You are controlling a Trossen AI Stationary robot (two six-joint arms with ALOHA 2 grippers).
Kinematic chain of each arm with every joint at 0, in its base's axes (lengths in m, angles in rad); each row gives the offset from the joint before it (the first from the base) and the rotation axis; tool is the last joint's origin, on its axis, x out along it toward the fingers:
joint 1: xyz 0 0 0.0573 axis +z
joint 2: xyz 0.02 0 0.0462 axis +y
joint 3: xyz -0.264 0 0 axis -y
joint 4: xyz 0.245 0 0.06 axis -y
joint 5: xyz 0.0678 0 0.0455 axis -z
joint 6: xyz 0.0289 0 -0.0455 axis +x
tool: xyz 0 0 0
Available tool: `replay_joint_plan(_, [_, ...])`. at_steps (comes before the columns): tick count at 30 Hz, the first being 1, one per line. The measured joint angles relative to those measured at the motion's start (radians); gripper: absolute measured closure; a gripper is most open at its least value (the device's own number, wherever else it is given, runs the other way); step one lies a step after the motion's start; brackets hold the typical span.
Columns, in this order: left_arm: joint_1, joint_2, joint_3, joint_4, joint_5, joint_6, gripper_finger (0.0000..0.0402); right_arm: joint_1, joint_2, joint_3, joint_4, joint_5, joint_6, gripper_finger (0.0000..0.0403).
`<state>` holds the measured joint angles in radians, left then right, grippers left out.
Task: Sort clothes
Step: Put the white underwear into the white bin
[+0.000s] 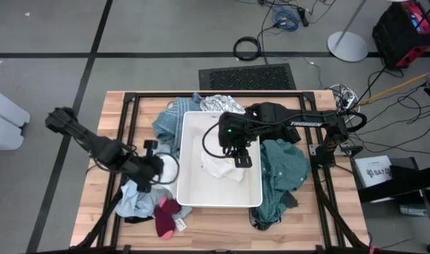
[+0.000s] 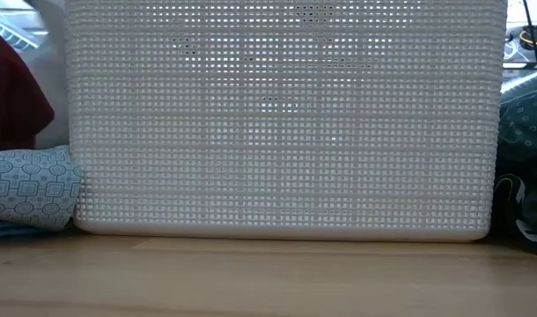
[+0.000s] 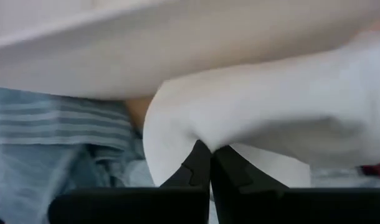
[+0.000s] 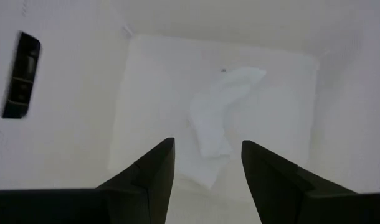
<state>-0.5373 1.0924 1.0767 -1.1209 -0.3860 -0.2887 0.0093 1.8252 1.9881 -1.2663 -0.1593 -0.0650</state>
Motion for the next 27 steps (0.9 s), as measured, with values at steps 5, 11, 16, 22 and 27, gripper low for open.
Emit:
replay_joint_plan(5, [0.0, -0.075, 0.03, 0.11, -0.08, 0.03, 0.04, 0.002, 0.0, 0.0, 0.171, -0.069, -0.06, 0.0227])
replay_joint_plan(11, [0.0, -0.143, 0.047, 0.314, -0.093, 0.189, 0.0401, 0.023, 0.0, 0.0, 0.46, -0.083, -0.17, 0.0227])
replay_joint_plan(16, [0.0, -0.173, 0.047, 0.375, -0.112, 0.271, 0.0401, 0.039, 0.007, 0.001, 0.663, -0.083, -0.247, 0.0227])
replay_joint_plan(22, [0.0, -0.18, 0.047, 0.39, -0.152, 0.286, 0.0401, 0.045, 0.038, 0.001, 0.798, -0.084, -0.293, 0.0227])
replay_joint_plan(27, [0.0, -0.179, 0.047, 0.444, -0.154, 0.343, 0.0401, 0.043, 0.109, 0.001, 0.884, -0.083, -0.295, 0.0227])
